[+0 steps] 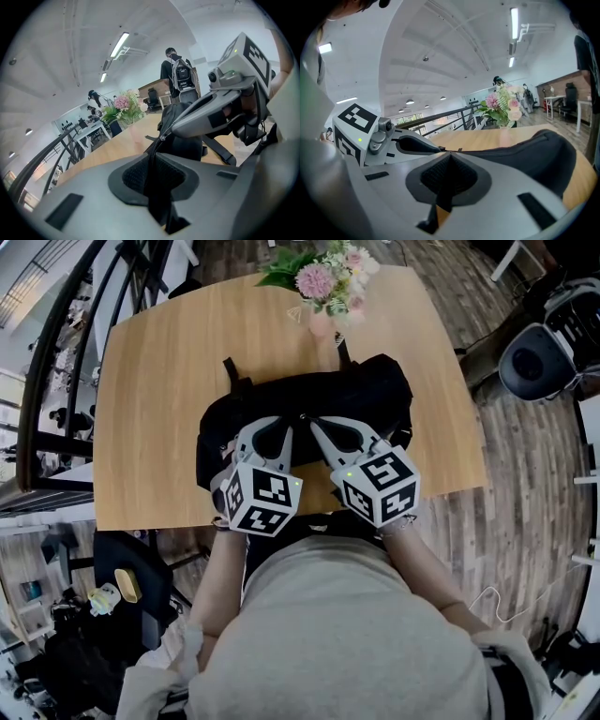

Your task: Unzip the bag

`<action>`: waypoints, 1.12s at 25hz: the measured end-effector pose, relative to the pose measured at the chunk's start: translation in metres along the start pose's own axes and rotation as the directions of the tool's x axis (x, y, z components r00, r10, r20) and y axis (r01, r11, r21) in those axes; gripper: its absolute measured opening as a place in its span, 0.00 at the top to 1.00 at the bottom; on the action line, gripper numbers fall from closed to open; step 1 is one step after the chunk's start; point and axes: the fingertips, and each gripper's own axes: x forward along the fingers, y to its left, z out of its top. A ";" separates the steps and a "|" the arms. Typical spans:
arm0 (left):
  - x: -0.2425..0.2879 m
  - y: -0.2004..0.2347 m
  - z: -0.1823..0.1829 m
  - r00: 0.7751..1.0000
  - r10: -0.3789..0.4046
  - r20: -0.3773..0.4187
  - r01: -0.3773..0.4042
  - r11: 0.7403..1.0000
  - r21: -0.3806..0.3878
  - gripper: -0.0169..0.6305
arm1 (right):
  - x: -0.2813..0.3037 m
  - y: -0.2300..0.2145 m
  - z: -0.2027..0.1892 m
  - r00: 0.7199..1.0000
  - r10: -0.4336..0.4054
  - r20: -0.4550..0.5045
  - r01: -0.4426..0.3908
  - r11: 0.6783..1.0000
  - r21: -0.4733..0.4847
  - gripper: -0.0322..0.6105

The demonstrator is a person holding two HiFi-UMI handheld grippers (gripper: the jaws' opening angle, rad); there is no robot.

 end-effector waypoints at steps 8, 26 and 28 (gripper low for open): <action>0.002 -0.002 -0.002 1.000 0.031 0.003 -0.031 0.998 -0.062 0.88 | -0.012 -0.016 -0.005 1.000 -0.025 0.007 0.025 1.000 0.010 0.94; 0.000 0.008 -0.002 0.998 0.034 0.044 -0.026 0.982 -0.185 0.88 | -0.036 -0.064 0.002 0.989 -0.137 0.055 0.134 0.989 0.056 0.94; 0.000 0.008 -0.002 0.999 0.029 0.045 -0.020 0.981 -0.194 0.88 | -0.038 -0.070 0.001 0.987 -0.152 0.056 0.148 0.987 0.058 0.94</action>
